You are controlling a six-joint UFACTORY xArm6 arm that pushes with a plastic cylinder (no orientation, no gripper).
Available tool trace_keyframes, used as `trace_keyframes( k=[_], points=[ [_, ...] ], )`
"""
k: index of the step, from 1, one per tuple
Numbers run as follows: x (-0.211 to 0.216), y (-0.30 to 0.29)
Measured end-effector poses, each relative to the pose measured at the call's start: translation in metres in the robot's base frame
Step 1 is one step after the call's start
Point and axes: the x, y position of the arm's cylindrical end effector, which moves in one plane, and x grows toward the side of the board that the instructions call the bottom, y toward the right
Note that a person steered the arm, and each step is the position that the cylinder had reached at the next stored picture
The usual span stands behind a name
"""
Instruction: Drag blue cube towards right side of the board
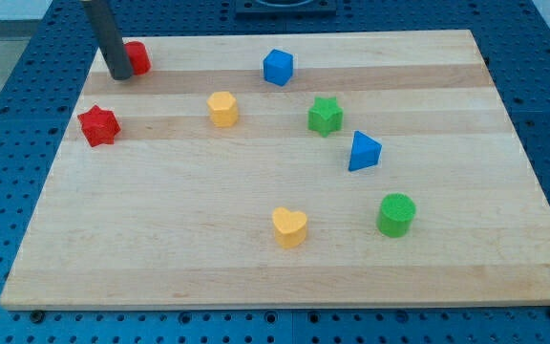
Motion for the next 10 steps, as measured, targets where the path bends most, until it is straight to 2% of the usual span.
trace_keyframes(
  k=[2, 5, 7, 9, 10],
  points=[
    [-0.021, -0.003],
    [-0.010, 0.004],
    [-0.010, 0.074],
    [-0.019, 0.192],
    [0.017, 0.257]
  ],
)
